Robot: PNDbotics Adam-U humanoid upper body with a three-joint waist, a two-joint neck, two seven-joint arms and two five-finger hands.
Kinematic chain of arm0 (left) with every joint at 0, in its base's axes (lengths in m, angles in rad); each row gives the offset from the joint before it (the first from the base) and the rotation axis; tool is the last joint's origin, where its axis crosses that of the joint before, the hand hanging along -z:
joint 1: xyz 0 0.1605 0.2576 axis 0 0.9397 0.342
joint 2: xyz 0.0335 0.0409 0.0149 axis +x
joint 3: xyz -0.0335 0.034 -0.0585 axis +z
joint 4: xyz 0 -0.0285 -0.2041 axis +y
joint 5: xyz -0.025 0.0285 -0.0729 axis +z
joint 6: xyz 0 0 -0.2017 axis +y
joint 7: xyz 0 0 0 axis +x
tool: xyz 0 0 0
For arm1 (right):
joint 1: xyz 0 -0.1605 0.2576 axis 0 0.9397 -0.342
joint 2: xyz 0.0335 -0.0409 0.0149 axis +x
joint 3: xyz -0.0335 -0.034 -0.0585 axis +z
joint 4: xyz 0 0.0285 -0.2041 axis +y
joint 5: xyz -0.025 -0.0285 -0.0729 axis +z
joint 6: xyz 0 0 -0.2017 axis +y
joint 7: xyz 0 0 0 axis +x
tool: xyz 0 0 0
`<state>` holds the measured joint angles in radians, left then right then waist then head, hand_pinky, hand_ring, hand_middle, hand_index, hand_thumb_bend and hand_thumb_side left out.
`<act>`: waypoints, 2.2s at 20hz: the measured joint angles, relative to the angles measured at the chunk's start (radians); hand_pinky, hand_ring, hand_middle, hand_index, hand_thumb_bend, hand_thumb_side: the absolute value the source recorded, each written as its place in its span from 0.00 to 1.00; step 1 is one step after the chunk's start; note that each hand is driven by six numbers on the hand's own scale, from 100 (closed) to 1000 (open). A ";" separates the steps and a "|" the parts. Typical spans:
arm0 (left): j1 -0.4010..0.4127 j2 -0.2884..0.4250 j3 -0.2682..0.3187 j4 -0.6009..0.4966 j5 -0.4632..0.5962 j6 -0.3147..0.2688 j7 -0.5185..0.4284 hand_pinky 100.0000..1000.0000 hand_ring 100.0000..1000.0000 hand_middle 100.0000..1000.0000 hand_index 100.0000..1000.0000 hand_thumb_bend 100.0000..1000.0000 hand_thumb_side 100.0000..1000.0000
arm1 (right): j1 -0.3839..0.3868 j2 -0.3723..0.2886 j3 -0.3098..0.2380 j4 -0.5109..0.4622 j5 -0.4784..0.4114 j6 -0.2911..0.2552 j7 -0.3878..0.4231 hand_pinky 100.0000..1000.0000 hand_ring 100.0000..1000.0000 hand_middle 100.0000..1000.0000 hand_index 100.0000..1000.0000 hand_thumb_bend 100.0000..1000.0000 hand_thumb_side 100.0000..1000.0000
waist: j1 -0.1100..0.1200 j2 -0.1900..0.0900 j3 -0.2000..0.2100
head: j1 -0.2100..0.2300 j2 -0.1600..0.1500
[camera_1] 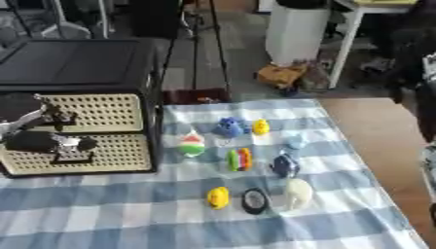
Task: Pick up objects from table and place into drawer.
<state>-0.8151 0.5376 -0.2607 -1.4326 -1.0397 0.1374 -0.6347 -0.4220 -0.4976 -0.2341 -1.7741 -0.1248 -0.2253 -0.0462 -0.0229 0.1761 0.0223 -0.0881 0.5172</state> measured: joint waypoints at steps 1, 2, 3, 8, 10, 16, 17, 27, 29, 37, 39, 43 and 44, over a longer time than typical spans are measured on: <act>0.004 0.000 0.001 -0.003 0.000 0.002 0.002 0.00 0.00 0.00 0.50 0.79 1.00 | 0.000 0.000 0.000 0.000 0.000 0.000 0.000 0.00 0.24 0.28 0.68 0.19 0.80 | 0.000 0.000 0.001 | -0.001 0.000; 0.007 0.000 0.002 -0.007 0.000 0.003 0.003 0.00 0.00 0.00 0.50 0.79 1.00 | 0.000 0.000 0.000 0.000 0.000 0.000 0.000 0.00 0.24 0.28 0.68 0.19 0.80 | 0.000 0.000 0.002 | -0.001 0.000; 0.010 0.000 0.003 -0.010 0.000 0.004 0.003 0.00 0.00 0.00 0.50 0.79 1.00 | 0.000 0.000 0.000 0.000 0.000 0.000 0.000 0.00 0.24 0.28 0.68 0.19 0.80 | 0.001 0.000 0.002 | -0.002 0.000; 0.029 0.001 0.006 -0.038 0.002 0.010 -0.002 0.00 0.00 0.00 0.47 0.79 1.00 | 0.000 0.000 0.000 0.000 0.000 0.000 0.000 0.00 0.24 0.28 0.68 0.18 0.80 | 0.001 0.000 0.004 | -0.004 0.000; 0.038 0.006 0.006 -0.053 0.005 0.012 -0.005 0.00 0.00 0.00 0.47 0.79 1.00 | 0.000 0.000 0.000 0.000 0.000 0.000 0.000 0.00 0.24 0.28 0.68 0.18 0.80 | 0.001 0.000 0.004 | -0.006 0.000; 0.073 0.025 0.006 -0.119 0.018 0.016 -0.020 0.00 0.00 0.00 0.47 0.77 1.00 | 0.001 0.000 0.000 0.000 0.000 0.000 0.000 0.01 0.24 0.28 0.68 0.18 0.80 | 0.000 0.000 0.006 | -0.009 0.000; 0.080 0.029 0.006 -0.132 0.021 0.016 -0.024 0.00 0.00 0.00 0.47 0.77 1.00 | 0.001 0.000 0.000 0.000 0.000 0.000 0.000 0.01 0.24 0.28 0.68 0.18 0.80 | 0.000 0.000 0.007 | -0.010 0.000; 0.163 0.071 0.013 -0.277 0.040 0.040 -0.047 0.00 0.00 0.00 0.47 0.76 1.00 | 0.009 0.000 -0.001 0.000 0.000 0.000 0.000 0.01 0.24 0.28 0.68 0.18 0.80 | 0.001 -0.001 0.011 | -0.019 0.000; 0.182 0.074 0.019 -0.302 0.043 0.047 -0.046 0.00 0.00 0.00 0.46 0.76 1.00 | 0.009 0.000 -0.001 0.000 0.000 0.000 0.000 0.01 0.24 0.28 0.68 0.18 0.80 | 0.001 -0.002 0.013 | -0.020 0.000; 0.234 0.079 0.038 -0.384 0.046 0.074 -0.034 0.00 0.00 0.00 0.46 0.75 1.00 | 0.009 0.000 -0.006 0.000 0.000 0.001 0.000 0.01 0.24 0.28 0.68 0.18 0.80 | 0.000 -0.004 0.022 | -0.025 0.000; 0.240 0.079 0.041 -0.396 0.048 0.078 -0.033 0.00 0.00 0.00 0.46 0.75 1.00 | 0.009 0.000 -0.006 0.000 0.000 0.001 -0.001 0.01 0.24 0.28 0.68 0.18 0.80 | -0.001 -0.005 0.024 | -0.026 0.000; 0.242 0.079 0.043 -0.404 0.051 0.085 -0.031 0.00 0.00 0.00 0.49 0.75 1.00 | 0.010 0.000 -0.006 0.000 0.000 0.001 -0.001 0.01 0.24 0.28 0.68 0.18 0.80 | -0.001 -0.007 0.024 | -0.027 0.000; 0.242 0.079 0.044 -0.407 0.054 0.086 -0.030 0.00 0.00 0.00 0.53 0.75 1.00 | 0.010 0.000 -0.006 0.000 0.000 0.001 -0.001 0.01 0.24 0.28 0.68 0.18 0.80 | -0.001 -0.009 0.024 | -0.027 0.000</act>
<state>-0.5726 0.6169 -0.2170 -1.8392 -0.9862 0.2234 -0.6649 -0.4124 -0.4975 -0.2404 -1.7740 -0.1248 -0.2242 -0.0471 -0.0239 0.1669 0.0466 -0.1154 0.5172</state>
